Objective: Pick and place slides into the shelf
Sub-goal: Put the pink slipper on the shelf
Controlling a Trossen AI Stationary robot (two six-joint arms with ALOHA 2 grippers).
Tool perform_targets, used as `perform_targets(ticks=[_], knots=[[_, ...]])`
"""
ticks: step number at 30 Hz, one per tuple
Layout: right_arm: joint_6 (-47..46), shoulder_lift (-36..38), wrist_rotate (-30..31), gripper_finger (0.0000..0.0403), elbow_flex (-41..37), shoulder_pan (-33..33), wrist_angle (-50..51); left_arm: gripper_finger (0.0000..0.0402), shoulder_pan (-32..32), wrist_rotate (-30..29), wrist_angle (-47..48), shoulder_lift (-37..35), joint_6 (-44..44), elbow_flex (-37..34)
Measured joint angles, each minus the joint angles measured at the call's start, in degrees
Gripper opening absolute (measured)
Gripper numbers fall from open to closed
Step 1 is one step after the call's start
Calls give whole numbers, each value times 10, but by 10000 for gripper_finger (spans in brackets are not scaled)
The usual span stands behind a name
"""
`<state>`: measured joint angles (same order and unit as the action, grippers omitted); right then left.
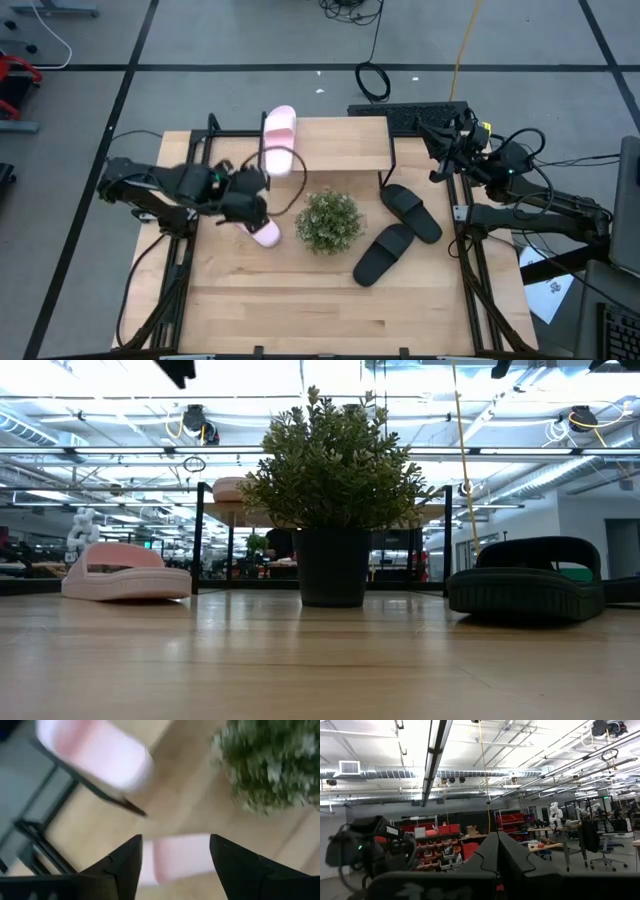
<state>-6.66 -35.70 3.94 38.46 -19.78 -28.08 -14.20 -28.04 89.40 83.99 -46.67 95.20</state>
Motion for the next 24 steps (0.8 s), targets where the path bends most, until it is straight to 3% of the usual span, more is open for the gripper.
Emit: perform_targets(ticks=[6, 15, 24], knots=[[13, 0, -32, 0, 0, 0, -4, 209, -41, 46, -34, 0, -129, -105], [13, 0, -43, 0, 0, 0, -4, 204, -52, 115, -133, 0, -225, -248], [13, 0, -60, 0, 0, 0, -4, 196, -51, 130, -130, 0, -274, -309]])
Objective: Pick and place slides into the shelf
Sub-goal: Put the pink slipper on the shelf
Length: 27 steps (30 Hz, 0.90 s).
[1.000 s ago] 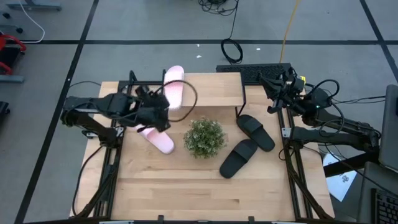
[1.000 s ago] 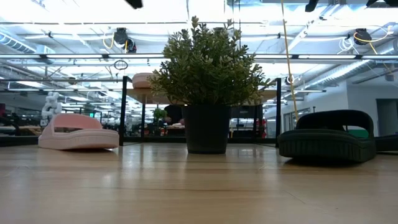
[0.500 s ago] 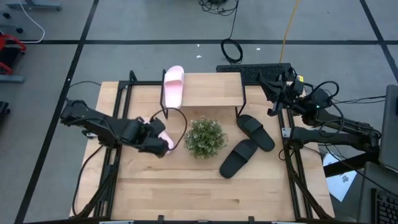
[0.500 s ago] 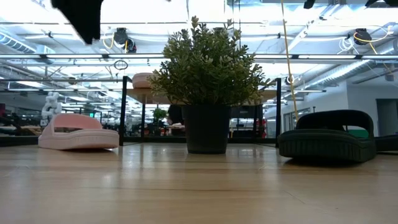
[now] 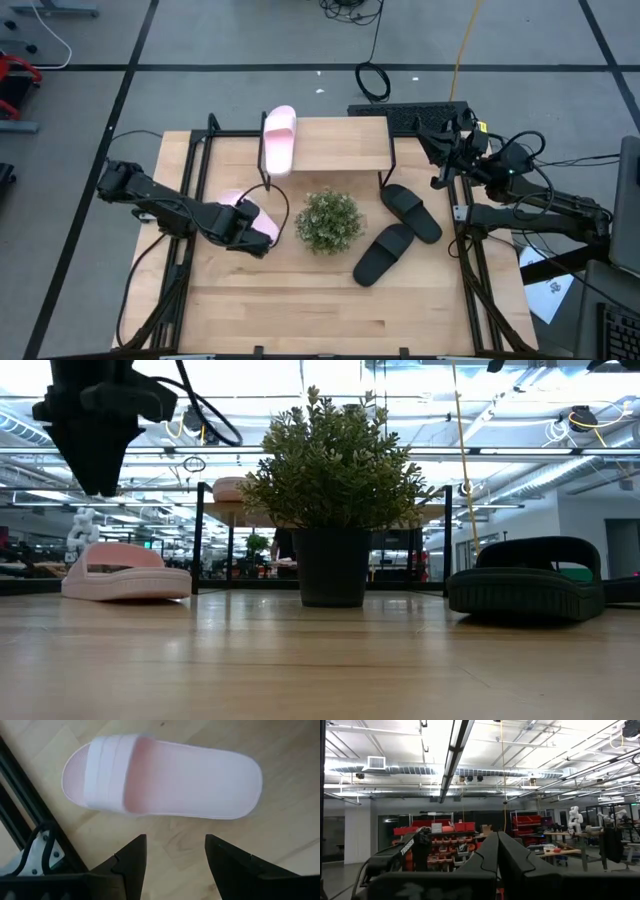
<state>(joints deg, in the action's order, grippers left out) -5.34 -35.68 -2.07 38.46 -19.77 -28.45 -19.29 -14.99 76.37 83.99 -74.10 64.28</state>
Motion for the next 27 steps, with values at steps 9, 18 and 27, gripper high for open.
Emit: perform_targets(ticks=[9, 18, 27], knots=[[0, 0, 2, 0, 0, 0, 0, 193, 0, -39, 3, 0, 20, -4], [0, 0, 2, 0, 0, 0, 0, 193, 0, -46, 37, 0, 21, -4], [0, 0, 2, 0, 0, 0, 0, 193, 0, -61, 18, 0, 15, -47]])
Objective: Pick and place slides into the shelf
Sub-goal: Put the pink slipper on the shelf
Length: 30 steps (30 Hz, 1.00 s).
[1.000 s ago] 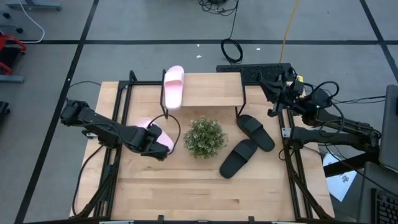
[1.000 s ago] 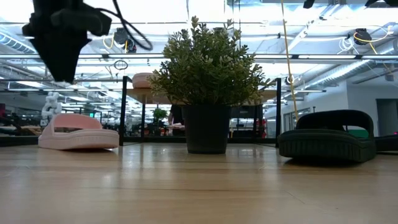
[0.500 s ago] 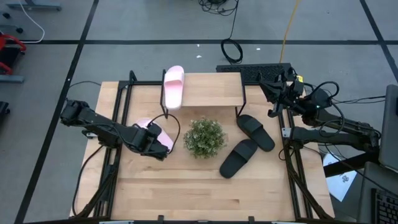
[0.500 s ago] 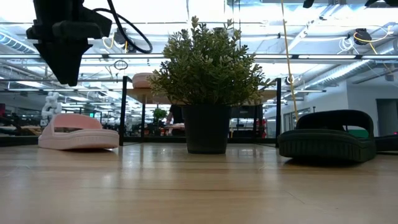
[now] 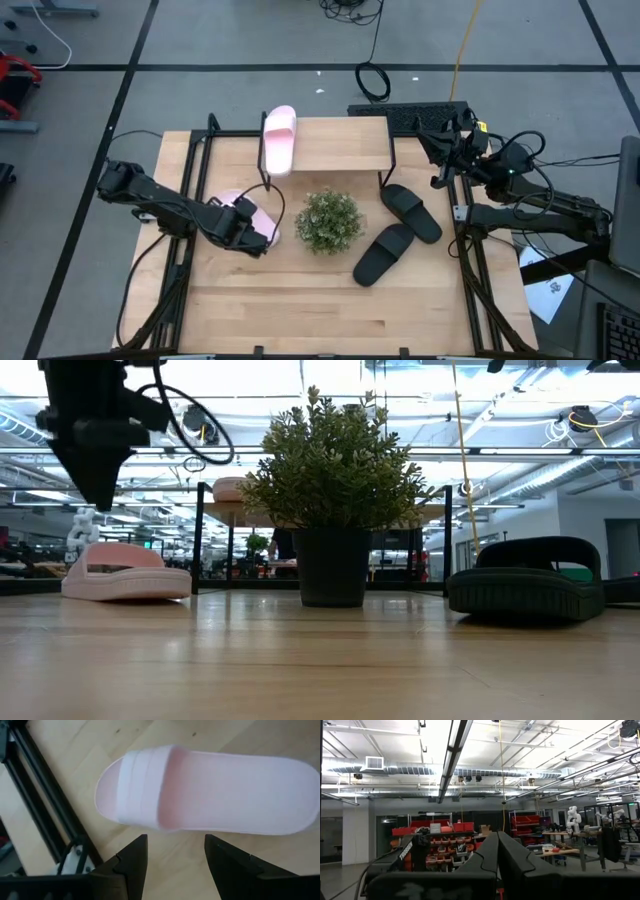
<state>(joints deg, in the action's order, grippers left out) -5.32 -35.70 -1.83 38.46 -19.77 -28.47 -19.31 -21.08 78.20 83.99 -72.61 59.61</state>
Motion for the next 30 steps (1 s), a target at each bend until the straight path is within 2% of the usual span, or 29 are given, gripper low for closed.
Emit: perform_targets(ticks=[5, 11, 30], knots=[[0, 0, 1, 0, 0, 0, 0, 193, 1, -8, -7, 0, -34, -19], [0, 0, 2, 0, 0, 0, -5, 193, 4, -32, -76, 0, -6, -38], [1, 0, 2, 0, 0, 0, -5, 193, 59, -47, -91, 0, 39, -59]])
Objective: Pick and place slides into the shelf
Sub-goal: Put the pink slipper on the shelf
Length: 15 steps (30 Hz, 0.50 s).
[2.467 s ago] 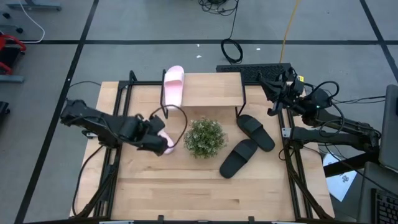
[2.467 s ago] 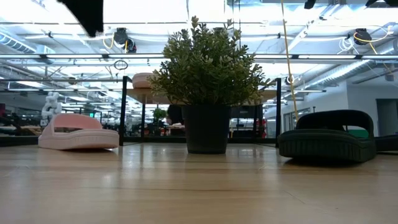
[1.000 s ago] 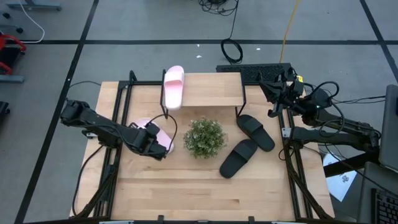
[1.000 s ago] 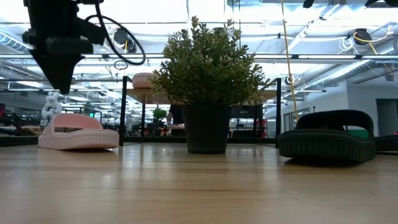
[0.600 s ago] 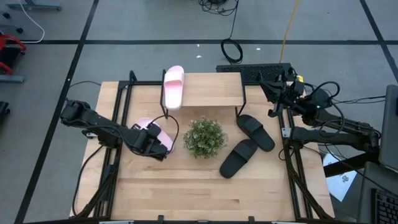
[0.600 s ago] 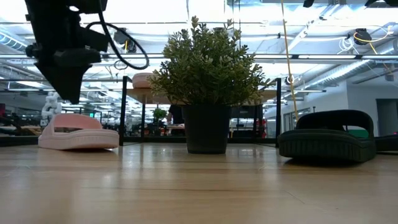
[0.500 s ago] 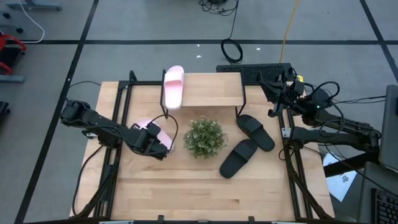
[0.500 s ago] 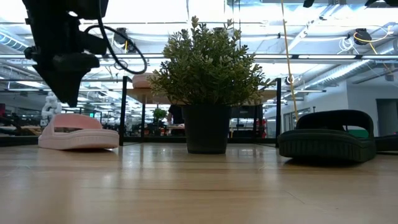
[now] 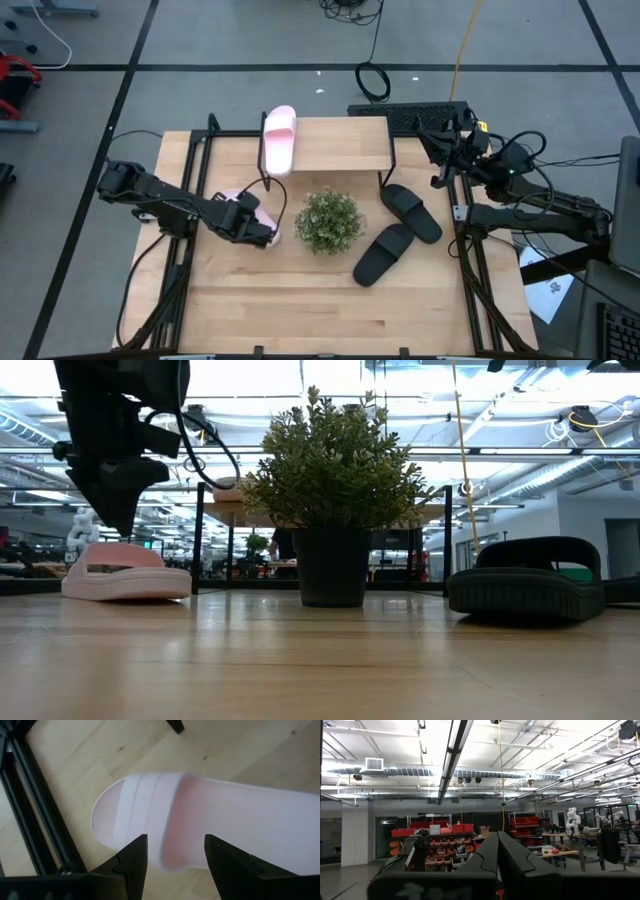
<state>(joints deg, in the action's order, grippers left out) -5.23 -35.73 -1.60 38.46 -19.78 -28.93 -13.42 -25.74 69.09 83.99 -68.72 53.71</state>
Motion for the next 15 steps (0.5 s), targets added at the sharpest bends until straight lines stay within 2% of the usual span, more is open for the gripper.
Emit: perform_targets(ticks=[11, 15], knots=[[3, 0, 0, 0, 0, 0, 0, 193, 11, 0, -4, 0, 15, -4], [6, 0, 0, 0, 0, 0, 0, 193, 11, 19, -4, 0, 3, -22]])
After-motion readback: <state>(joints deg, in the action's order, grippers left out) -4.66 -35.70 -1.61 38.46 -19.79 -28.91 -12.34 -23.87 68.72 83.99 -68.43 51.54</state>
